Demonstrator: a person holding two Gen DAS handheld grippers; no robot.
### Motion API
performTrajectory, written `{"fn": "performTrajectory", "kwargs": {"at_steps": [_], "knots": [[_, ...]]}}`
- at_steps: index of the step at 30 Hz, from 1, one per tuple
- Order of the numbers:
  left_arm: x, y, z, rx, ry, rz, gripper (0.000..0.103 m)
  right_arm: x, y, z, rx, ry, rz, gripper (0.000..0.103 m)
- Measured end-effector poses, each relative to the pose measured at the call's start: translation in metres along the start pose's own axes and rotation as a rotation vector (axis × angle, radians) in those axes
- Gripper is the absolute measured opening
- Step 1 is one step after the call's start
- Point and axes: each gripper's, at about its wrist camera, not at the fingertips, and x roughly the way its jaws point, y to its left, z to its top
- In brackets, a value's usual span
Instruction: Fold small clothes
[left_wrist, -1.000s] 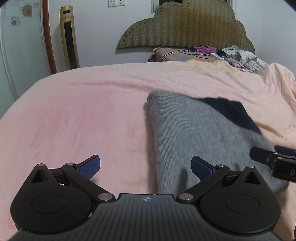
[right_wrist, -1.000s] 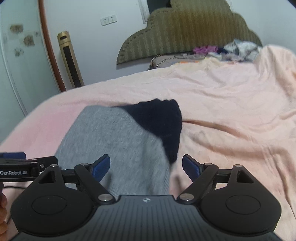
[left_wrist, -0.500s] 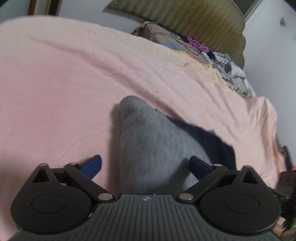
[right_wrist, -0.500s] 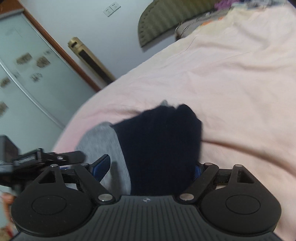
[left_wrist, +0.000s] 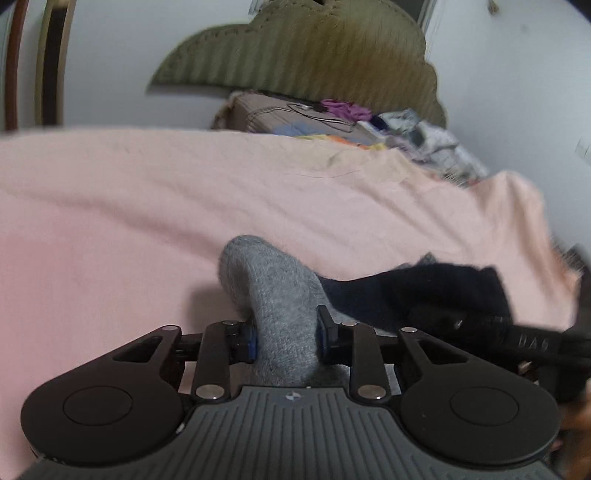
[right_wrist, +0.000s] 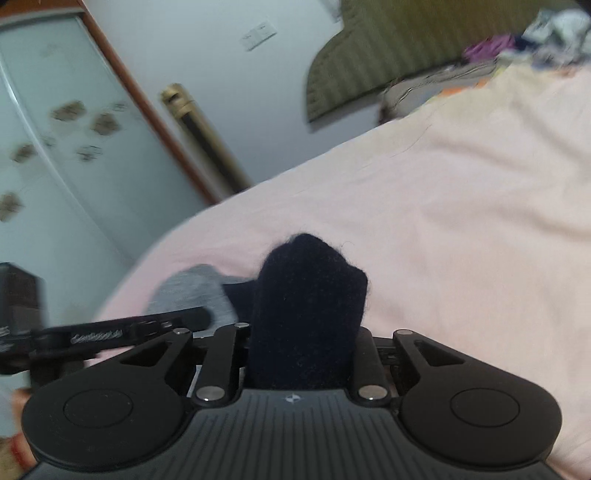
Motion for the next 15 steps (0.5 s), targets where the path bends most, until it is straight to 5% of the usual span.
{"fn": "performTrajectory", "kwargs": {"at_steps": [3,5,6,9,15], "knots": [[0.007,-0.01,-0.002,0.054,0.032,0.142,0.055,0.012,0.005,-0.002,-0.027,0.069,-0.166,0.04],[-0.009,-0.012,-0.007,0.066,-0.006,0.215,0.082,0.0,0.015,-0.006,-0.072,0.037,-0.246,0.067],[-0.021,-0.014,-0.01,0.069,-0.038,0.249,0.097,-0.01,0.023,-0.009,-0.11,0.012,-0.309,0.073],[-0.058,-0.018,-0.023,0.068,-0.083,0.281,0.1,-0.039,0.044,-0.021,-0.201,-0.037,-0.452,0.076],[-0.087,-0.039,-0.069,0.036,-0.002,0.31,0.103,-0.079,0.071,-0.066,-0.207,0.001,-0.376,0.091]]}}
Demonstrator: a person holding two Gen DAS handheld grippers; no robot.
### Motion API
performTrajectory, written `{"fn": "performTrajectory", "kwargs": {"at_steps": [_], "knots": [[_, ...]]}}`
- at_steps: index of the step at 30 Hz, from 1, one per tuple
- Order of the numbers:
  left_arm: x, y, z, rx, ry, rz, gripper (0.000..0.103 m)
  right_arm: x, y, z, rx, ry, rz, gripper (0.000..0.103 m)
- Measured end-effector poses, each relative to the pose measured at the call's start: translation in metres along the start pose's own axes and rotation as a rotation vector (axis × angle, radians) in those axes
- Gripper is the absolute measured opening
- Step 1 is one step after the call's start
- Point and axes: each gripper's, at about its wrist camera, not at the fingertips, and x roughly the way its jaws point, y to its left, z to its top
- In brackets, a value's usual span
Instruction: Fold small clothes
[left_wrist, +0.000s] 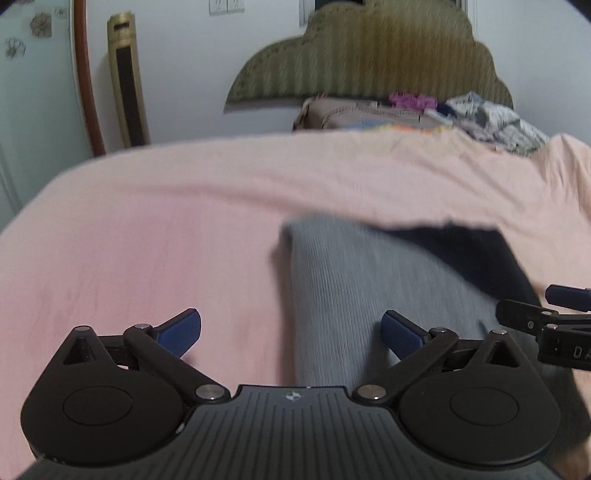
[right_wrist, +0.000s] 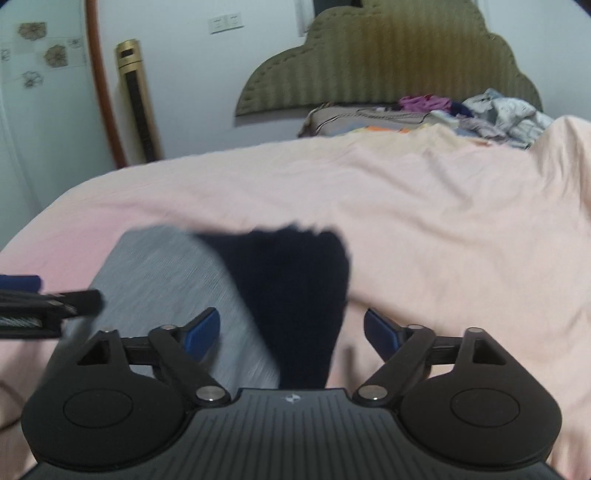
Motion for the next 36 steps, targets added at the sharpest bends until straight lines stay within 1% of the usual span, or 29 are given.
{"fn": "performTrajectory", "kwargs": {"at_steps": [1,2,4,5,7,9,11,16,19,22,26,28,29,30,32,34,35,36], "knots": [[0.0,0.0,-0.009,-0.005,0.014,-0.004,0.103,-0.001,0.003,-0.008,-0.01,0.014,-0.018,0.096],[0.002,-0.001,-0.015,-0.008,0.028,-0.005,0.103,0.003,0.004,-0.013,-0.026,0.026,-0.053,0.098],[0.004,0.001,-0.023,-0.019,0.055,-0.003,0.103,0.009,0.007,-0.024,-0.031,0.042,-0.15,0.099],[0.002,0.002,-0.024,-0.027,0.059,-0.005,0.103,0.006,0.007,-0.028,0.003,0.036,-0.161,0.099],[-0.005,0.006,-0.025,-0.028,0.048,0.0,0.103,-0.007,0.003,-0.031,0.085,0.026,-0.151,0.099],[-0.011,0.007,-0.027,-0.027,0.041,0.012,0.103,-0.021,0.004,-0.034,0.122,0.0,-0.152,0.099],[-0.015,0.009,-0.03,-0.035,0.044,0.009,0.103,-0.027,0.01,-0.037,0.126,0.001,-0.155,0.101],[-0.024,0.016,-0.042,-0.054,0.064,-0.009,0.103,-0.031,0.025,-0.045,0.105,0.028,-0.122,0.101],[-0.04,0.027,-0.046,-0.06,0.052,-0.018,0.103,-0.036,0.03,-0.046,0.111,0.032,-0.112,0.101],[-0.072,0.052,-0.049,-0.055,0.011,-0.01,0.103,-0.049,0.032,-0.043,0.118,0.007,-0.1,0.101],[-0.133,0.119,-0.053,-0.101,-0.042,0.017,0.103,-0.068,0.039,-0.04,0.12,-0.018,-0.061,0.101],[-0.167,0.159,-0.051,-0.122,-0.071,0.076,0.103,-0.074,0.044,-0.039,0.117,-0.017,-0.036,0.101],[-0.184,0.179,-0.049,-0.12,-0.081,0.126,0.103,-0.078,0.047,-0.039,0.114,-0.016,-0.022,0.101],[-0.198,0.194,-0.045,-0.105,-0.083,0.174,0.103,-0.081,0.05,-0.04,0.11,-0.018,-0.006,0.101],[-0.221,0.222,-0.035,-0.038,-0.078,0.286,0.103,-0.086,0.057,-0.042,0.092,-0.013,0.017,0.101],[-0.234,0.238,-0.021,0.009,-0.083,0.419,0.103,-0.089,0.065,-0.045,0.067,-0.011,0.024,0.101],[-0.236,0.241,-0.015,0.013,-0.082,0.461,0.103,-0.09,0.068,-0.046,0.059,-0.009,0.025,0.101],[-0.237,0.241,-0.009,0.009,-0.085,0.463,0.103,-0.09,0.07,-0.048,0.055,-0.003,0.024,0.101]]}}
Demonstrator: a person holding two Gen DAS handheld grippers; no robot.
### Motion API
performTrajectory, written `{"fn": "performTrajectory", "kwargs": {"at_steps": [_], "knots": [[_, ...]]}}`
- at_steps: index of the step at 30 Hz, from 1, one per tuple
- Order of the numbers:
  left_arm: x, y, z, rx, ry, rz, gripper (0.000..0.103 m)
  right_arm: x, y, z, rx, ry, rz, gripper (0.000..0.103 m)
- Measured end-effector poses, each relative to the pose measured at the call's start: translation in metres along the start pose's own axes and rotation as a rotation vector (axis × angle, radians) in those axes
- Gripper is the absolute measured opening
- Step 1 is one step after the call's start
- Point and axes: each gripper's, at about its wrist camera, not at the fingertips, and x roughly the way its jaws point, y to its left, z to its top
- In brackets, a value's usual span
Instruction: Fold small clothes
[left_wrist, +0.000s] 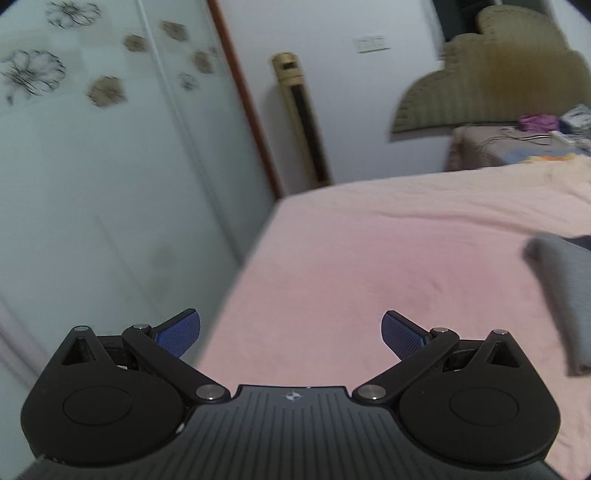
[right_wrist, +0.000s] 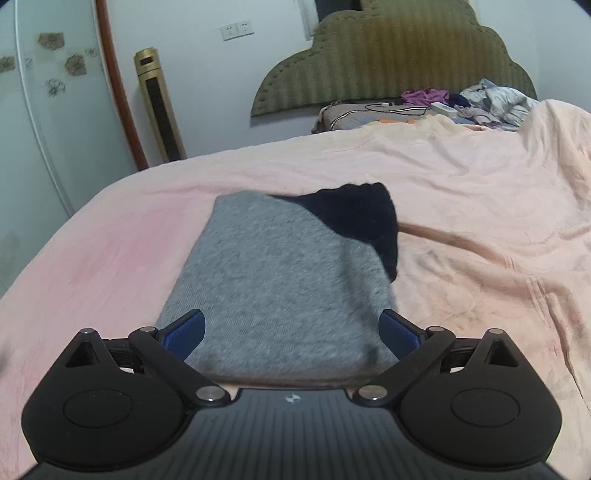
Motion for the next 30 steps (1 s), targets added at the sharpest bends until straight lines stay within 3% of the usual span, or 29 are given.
{"fn": "performTrajectory", "kwargs": {"at_steps": [3,7,10,15,18,30], "knots": [[-0.003,-0.029,0.002,-0.066,-0.012,-0.151,0.103,0.003,0.002,-0.004,0.003,0.021,-0.005,0.101],[0.002,-0.121,-0.029,-0.098,0.027,-0.402,0.103,0.003,-0.001,-0.011,0.009,0.026,-0.062,0.101],[0.004,-0.188,-0.05,-0.076,0.062,-0.483,0.103,0.0,-0.004,-0.016,0.001,0.011,-0.131,0.101],[0.016,-0.241,-0.068,-0.087,0.106,-0.507,0.103,-0.003,-0.013,-0.025,-0.014,0.007,-0.151,0.101],[0.022,-0.245,-0.081,-0.087,0.113,-0.474,0.103,-0.003,-0.015,-0.032,-0.023,0.012,-0.151,0.101],[0.021,-0.257,-0.099,-0.052,0.142,-0.456,0.103,-0.001,-0.017,-0.043,-0.026,0.05,-0.091,0.101]]}}
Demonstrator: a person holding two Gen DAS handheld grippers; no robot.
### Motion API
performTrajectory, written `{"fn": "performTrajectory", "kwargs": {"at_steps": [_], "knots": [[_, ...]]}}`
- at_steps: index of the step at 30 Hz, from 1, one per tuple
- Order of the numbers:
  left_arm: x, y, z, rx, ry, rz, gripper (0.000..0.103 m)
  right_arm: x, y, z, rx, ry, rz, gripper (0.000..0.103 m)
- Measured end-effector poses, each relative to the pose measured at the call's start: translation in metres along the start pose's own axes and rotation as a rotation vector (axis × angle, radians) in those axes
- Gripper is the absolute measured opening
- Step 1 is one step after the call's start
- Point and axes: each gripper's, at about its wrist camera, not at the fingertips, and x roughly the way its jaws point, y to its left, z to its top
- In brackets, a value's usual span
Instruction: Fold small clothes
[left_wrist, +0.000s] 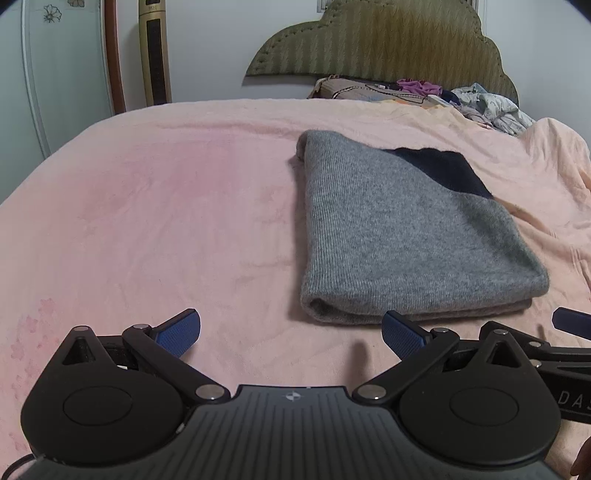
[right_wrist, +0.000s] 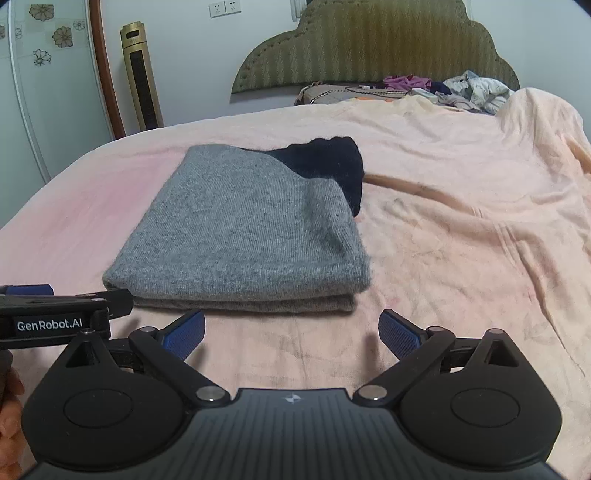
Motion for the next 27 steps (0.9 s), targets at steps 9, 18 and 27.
{"fn": "performTrajectory", "kwargs": {"at_steps": [9,18,27], "knots": [[0.003,-0.004,-0.008,0.02,0.002,0.001,0.103,0.005,0.0,-0.003,-0.02,0.016,-0.053,0.101],[0.006,-0.003,-0.01,0.014,0.018,-0.005,0.103,0.005,0.003,-0.004,-0.033,0.017,-0.058,0.101],[0.007,-0.002,-0.011,0.01,0.021,0.015,0.103,0.005,0.003,-0.003,-0.029,0.019,-0.061,0.101]]}}
